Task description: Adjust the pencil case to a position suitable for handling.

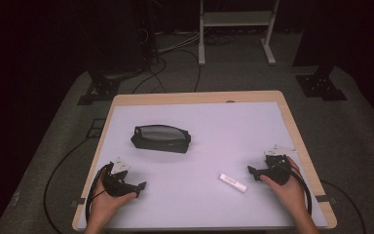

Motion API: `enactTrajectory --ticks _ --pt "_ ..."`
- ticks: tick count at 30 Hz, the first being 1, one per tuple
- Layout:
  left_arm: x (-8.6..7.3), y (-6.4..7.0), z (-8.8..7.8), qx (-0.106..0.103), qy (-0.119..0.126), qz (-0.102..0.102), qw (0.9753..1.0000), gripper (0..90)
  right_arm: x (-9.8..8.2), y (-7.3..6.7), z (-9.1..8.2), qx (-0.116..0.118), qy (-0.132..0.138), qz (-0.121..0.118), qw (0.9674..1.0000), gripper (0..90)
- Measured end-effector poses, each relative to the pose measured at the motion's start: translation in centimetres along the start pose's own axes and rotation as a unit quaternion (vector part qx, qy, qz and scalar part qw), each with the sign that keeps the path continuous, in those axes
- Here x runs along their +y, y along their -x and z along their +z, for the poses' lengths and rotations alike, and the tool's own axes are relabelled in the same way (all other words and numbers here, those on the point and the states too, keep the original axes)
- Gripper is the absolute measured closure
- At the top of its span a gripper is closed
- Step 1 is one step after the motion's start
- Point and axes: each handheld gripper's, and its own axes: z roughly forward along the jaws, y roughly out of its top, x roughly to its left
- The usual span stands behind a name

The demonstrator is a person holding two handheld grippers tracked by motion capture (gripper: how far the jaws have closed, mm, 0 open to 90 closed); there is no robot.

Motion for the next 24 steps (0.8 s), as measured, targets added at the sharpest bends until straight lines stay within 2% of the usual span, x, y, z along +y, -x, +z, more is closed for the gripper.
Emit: enactTrajectory --ticks 11,15,17,24 --pt "0.0 0.1 -0.2 0.002 0.005 0.002 1.0 1.1 0.0 0.0 0.0 0.0 0.0 0.0 1.0 10.7" --pt "-0.2 -0.3 -0.7 0.007 0.014 -0.006 0.9999 11.9 0.0 0.0 0.0 0.0 0.0 0.0 1.0 10.7" --pt "-0.1 -0.3 -0.9 -0.002 0.013 -0.009 0.9999 14.6 0.0 0.0 0.0 0.0 0.0 0.0 1.0 10.7" --pt "0.7 -0.4 -1.4 0.006 0.022 -0.021 0.9995 22.9 0.0 0.0 0.0 0.0 0.0 0.0 1.0 10.7"
